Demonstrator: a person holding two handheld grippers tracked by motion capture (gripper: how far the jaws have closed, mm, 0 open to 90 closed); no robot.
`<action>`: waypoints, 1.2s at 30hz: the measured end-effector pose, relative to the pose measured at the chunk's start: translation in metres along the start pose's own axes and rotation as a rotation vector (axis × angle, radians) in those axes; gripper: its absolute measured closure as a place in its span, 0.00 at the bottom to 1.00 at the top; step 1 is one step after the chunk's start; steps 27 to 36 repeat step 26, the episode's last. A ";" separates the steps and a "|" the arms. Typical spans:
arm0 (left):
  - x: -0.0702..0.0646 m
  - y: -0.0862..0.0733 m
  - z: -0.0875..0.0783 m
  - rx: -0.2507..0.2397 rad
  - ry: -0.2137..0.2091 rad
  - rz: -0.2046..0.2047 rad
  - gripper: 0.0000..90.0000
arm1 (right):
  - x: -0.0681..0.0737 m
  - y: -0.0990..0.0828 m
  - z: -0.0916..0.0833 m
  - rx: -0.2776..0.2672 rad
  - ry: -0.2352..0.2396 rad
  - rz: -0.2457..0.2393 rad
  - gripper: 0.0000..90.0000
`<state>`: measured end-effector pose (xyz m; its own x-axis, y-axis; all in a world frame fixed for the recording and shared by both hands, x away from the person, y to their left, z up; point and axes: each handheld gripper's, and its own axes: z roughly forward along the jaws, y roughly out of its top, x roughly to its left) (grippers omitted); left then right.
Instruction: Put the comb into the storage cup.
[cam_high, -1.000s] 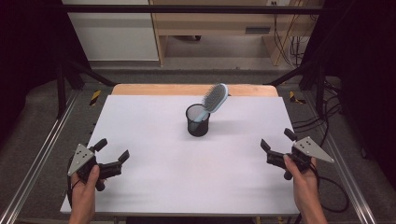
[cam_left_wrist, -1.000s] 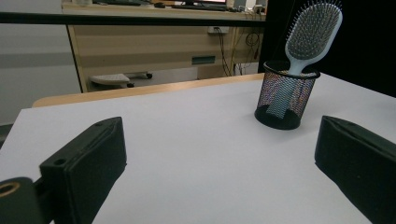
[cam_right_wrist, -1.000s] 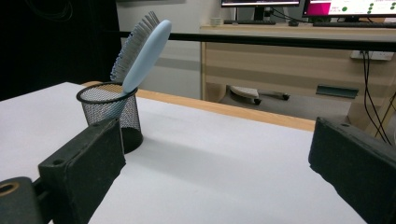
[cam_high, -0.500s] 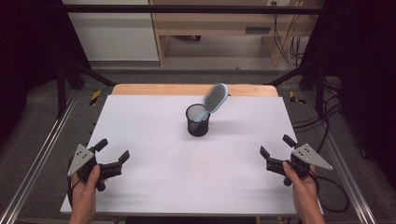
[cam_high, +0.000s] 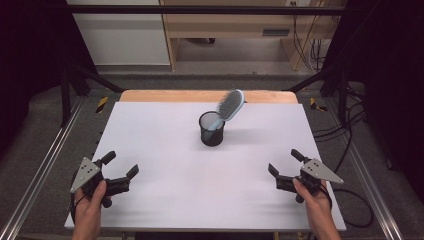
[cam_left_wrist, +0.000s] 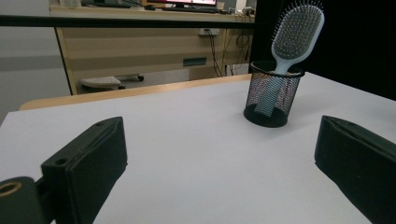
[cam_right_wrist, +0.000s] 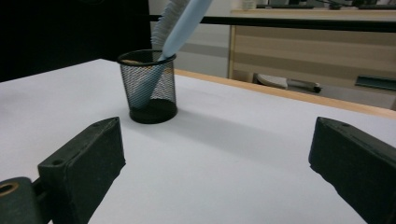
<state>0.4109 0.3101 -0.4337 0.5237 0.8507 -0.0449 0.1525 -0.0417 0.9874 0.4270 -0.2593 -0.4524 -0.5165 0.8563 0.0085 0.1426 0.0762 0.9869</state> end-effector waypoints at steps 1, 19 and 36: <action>0.000 0.000 -0.001 -0.005 -0.001 -0.003 0.03 | 0.002 0.000 0.001 0.002 0.011 -0.004 0.04; -0.007 -0.003 0.008 0.014 -0.072 0.001 0.03 | 0.023 -0.003 0.019 0.023 0.092 -0.054 0.03; -0.009 -0.004 0.012 0.006 -0.059 -0.023 0.03 | 0.024 -0.004 0.019 0.032 0.082 -0.064 0.03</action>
